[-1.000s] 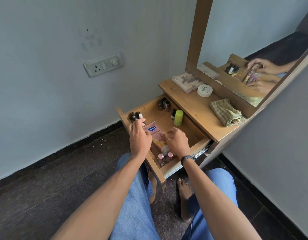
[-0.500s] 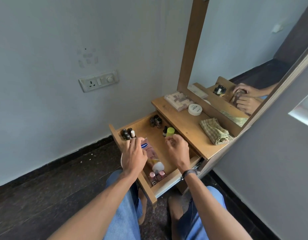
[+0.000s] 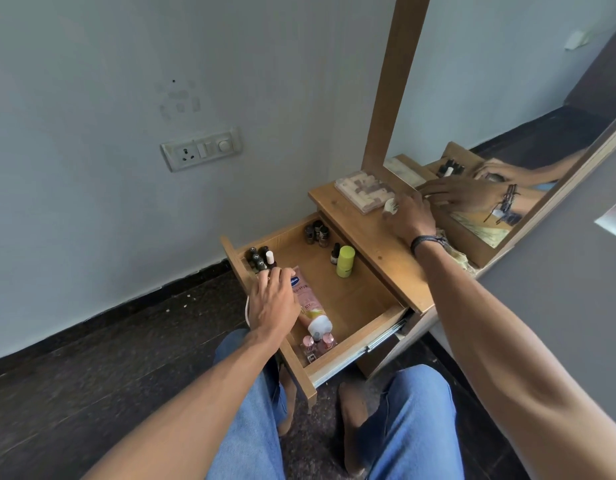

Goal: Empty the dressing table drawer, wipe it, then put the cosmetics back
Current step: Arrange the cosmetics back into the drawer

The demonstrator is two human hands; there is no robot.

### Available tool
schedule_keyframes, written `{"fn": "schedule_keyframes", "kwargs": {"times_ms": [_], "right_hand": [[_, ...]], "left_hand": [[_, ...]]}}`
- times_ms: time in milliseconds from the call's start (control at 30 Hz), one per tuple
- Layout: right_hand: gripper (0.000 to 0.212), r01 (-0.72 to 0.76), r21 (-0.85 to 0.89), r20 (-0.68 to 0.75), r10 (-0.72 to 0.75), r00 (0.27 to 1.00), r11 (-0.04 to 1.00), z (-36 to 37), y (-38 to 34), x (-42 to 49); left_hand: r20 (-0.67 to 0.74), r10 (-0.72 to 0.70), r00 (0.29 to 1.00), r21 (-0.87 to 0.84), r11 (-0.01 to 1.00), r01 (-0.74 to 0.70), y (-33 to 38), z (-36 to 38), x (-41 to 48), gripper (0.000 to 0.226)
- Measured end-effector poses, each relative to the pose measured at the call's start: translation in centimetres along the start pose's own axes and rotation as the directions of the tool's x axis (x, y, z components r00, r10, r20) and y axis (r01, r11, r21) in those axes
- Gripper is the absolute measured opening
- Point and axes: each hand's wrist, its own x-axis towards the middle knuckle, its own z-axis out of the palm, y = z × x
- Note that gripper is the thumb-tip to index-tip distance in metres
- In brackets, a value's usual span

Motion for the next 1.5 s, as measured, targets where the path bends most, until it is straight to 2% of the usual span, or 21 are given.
{"fn": "schedule_keyframes", "kwargs": {"times_ms": [200, 367, 433, 700, 900, 1133, 1333, 1400, 1500], "right_hand": [[0.042, -0.030, 0.025, -0.023, 0.030, 0.999, 0.999, 0.3, -0.2, -0.3], [0.044, 0.032, 0.050, -0.240, -0.020, 0.971, 0.998, 1.1, -0.8, -2.3], [0.042, 0.074, 0.039, -0.252, -0.062, 0.966, 0.996, 1.6, -1.1, -3.1], [0.042, 0.139, -0.071, -0.121, -0.147, 0.982, 0.988, 1.6, -3.6, -1.3], [0.081, 0.042, -0.115, 0.087, -0.032, 0.996, 0.992, 0.9, -4.4, 2.0], [0.089, 0.030, -0.061, 0.134, -0.022, 0.991, 0.998, 1.0, -4.5, 3.0], [0.066, 0.039, -0.101, 0.149, -0.023, 0.989, 0.994, 0.7, -4.4, 4.1], [0.070, 0.022, -0.112, 0.150, -0.005, 0.989, 0.993, 0.9, -4.5, 4.6], [0.093, -0.013, -0.123, 0.176, 0.034, 0.984, 0.992, 1.0, -5.0, 5.0]], "left_hand": [[0.003, -0.003, 1.000, 0.008, 1.000, 0.003, -0.1, 0.1, 0.0, 0.044], [0.024, -0.009, 1.000, 0.037, 0.999, 0.008, 0.0, 0.1, 0.1, 0.044], [0.029, -0.013, 0.999, 0.045, 0.999, 0.012, 0.0, 0.0, 0.1, 0.044], [0.045, -0.027, 0.999, 0.038, 0.999, 0.026, 0.1, -0.2, 0.1, 0.045], [0.055, -0.044, 0.998, 0.019, 0.999, 0.043, 0.1, -0.3, 0.2, 0.049], [0.037, -0.048, 0.998, -0.001, 0.999, 0.048, 0.0, -0.3, 0.1, 0.049], [0.042, -0.053, 0.998, -0.009, 0.999, 0.054, 0.2, -0.5, 0.0, 0.051], [0.050, -0.053, 0.997, -0.007, 0.999, 0.053, 0.3, -0.6, 0.1, 0.052], [0.047, -0.049, 0.998, -0.002, 0.999, 0.050, 0.2, -0.5, 0.2, 0.053]]}}
